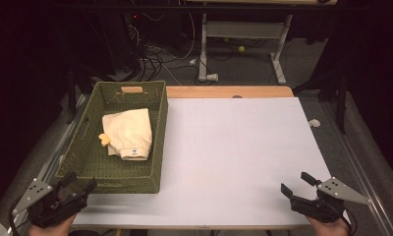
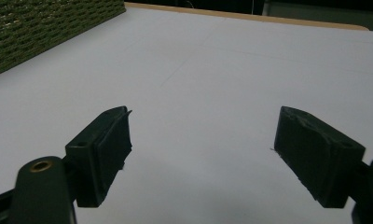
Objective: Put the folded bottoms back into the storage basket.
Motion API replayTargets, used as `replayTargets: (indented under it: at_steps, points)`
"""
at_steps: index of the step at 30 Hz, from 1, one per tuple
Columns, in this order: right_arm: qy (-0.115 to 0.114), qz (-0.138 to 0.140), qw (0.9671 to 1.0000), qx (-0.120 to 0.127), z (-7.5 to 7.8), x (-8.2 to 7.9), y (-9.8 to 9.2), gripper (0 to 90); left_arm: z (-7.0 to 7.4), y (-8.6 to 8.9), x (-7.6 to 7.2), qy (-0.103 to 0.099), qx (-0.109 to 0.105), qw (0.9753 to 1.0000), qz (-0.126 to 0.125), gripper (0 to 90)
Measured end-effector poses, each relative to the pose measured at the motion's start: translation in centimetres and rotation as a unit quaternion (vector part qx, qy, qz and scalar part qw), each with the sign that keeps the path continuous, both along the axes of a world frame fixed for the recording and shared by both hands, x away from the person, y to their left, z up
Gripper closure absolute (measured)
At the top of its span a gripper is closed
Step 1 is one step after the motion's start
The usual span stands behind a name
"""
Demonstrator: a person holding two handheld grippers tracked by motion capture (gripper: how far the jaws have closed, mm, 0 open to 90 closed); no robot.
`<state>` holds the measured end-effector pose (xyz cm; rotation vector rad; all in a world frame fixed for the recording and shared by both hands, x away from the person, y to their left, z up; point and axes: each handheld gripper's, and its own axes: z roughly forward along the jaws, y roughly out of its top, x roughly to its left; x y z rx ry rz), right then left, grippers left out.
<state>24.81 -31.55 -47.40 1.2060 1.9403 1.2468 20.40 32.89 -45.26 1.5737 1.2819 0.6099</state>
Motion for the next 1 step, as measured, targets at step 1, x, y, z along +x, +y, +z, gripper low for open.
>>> replayTargets:
  at_steps: [1]
  points:
    - [0.0,0.0,1.0,0.0,0.0,0.0,0.01,19.5,0.0,0.0,0.0,0.0,0.0,1.0,0.0,22.5]
